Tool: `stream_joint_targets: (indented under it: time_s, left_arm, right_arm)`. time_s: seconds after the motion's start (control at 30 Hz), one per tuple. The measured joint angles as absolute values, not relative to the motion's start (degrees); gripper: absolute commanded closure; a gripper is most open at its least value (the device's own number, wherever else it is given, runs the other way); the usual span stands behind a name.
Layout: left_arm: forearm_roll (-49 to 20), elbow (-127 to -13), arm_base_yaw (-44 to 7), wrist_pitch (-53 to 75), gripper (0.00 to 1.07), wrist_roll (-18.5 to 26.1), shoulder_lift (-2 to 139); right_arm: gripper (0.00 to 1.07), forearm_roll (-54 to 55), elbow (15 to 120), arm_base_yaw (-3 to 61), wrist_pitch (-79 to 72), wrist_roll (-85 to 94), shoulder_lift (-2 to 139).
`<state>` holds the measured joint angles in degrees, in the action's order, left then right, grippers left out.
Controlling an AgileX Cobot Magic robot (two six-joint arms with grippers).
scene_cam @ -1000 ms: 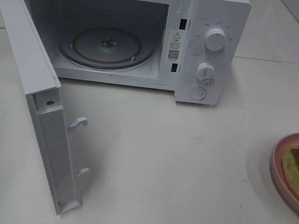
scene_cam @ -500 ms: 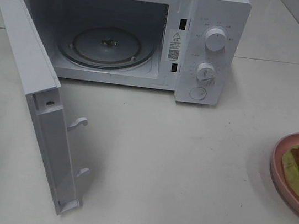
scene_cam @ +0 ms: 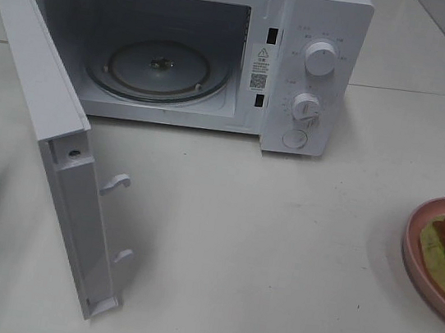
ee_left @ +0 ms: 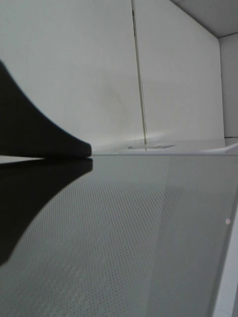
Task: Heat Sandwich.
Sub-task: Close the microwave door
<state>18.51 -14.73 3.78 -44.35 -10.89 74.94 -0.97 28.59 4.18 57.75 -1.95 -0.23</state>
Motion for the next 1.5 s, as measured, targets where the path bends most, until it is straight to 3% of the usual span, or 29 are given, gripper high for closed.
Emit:
stream_joint_targets:
  time_s: [0.2, 0.4, 0.53, 0.97, 1.5]
  left_arm:
    - [24.1, -16.1, 3.8, -52.7, 1.07, -15.6, 81.4]
    - [25.1, -17.3, 2.8, -56.0, 1.07, -16.2, 85.5]
    - [25.0, -19.0, -0.9, -56.6, 1.07, -15.2, 88.4]
    - [15.0, -22.6, -14.6, -56.9, 1.07, -9.3, 93.9]
    - [3.3, -29.9, -25.1, -56.8, 1.07, -8.7, 99.6]
  right_arm:
    - [0.31, -1.0, 28.6, 4.2, 57.8, -1.9, -0.2]
    - [0.31, -1.0, 28.6, 4.2, 57.8, -1.9, -0.2]
    - [0.31, -1.0, 28.6, 4.2, 57.8, -1.9, -0.2]
    - [0.31, -1.0, 28.6, 4.2, 57.8, -1.9, -0.2]
    - [0.31, -1.0, 28.6, 4.2, 57.8, -1.9, -0.2]
